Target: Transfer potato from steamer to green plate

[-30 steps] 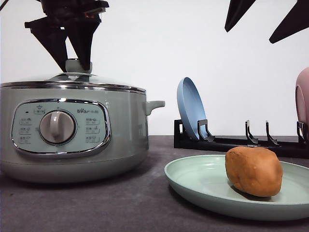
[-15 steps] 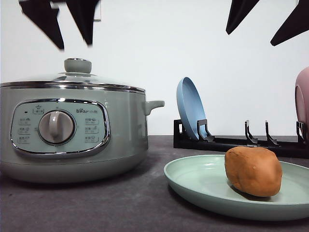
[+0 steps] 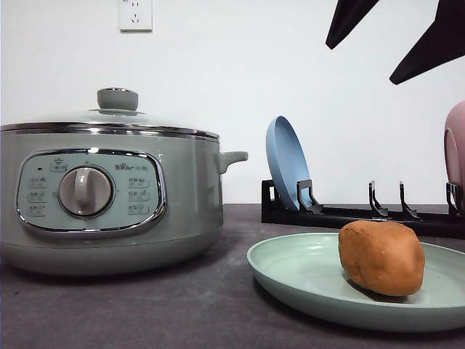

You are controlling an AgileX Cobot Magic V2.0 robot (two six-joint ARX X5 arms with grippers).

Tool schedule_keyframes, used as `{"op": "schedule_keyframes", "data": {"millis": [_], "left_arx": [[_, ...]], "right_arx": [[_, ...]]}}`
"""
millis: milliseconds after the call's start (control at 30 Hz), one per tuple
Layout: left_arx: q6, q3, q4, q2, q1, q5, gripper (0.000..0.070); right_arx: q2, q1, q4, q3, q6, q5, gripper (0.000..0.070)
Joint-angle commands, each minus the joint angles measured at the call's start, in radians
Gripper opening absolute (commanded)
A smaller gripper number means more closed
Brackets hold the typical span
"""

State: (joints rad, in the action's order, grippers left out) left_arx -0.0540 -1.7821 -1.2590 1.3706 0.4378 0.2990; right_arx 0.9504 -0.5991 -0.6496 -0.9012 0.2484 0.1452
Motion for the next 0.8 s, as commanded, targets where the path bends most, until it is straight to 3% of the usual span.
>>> {"op": "schedule_keyframes", "data": {"millis": [0,233,433,500,533,567,667,700,767], "left_arx": [[-0.005,-0.030,-0.007,-0.001,0.008,0.028,0.0470],[-0.007,-0.030,-0.082,-0.036,0.009,0.127,0.0469],[-0.010,-0.030,-0.120,-0.039,0.009,0.132,0.0466],[-0.010,-0.030,-0.119,-0.039,0.009,0.132,0.0424],[-0.010,-0.030,-0.117,-0.039,0.009,0.132,0.0364],[-0.010,-0.030,-0.116,-0.039,0.009,0.132,0.0294],[-0.011,-0.030,-0.110,-0.039,0.009,0.132,0.0053],[-0.011,-0.030,-0.109,-0.039,0.009,0.132,0.0007],[-0.010,-0.030,-0.107,-0.039,0.009,0.132,0.0000]], "right_arx": [[0.007,-0.005,-0.006,-0.015,-0.015,0.028,0.0589],[0.007,-0.005,-0.043,-0.015,-0.018,0.100,0.0589],[0.007,-0.006,-0.077,-0.015,-0.021,0.102,0.0589],[0.007,-0.006,-0.084,-0.015,-0.021,0.101,0.0579],[0.007,-0.006,-0.089,-0.015,-0.021,0.101,0.0560],[0.007,-0.006,-0.092,-0.015,-0.021,0.101,0.0485],[0.007,-0.006,-0.097,-0.015,-0.024,0.101,0.0100],[0.007,-0.006,-0.097,-0.015,-0.028,0.101,0.0019],[0.007,-0.006,-0.096,-0.015,-0.032,0.096,0.0001]]}}
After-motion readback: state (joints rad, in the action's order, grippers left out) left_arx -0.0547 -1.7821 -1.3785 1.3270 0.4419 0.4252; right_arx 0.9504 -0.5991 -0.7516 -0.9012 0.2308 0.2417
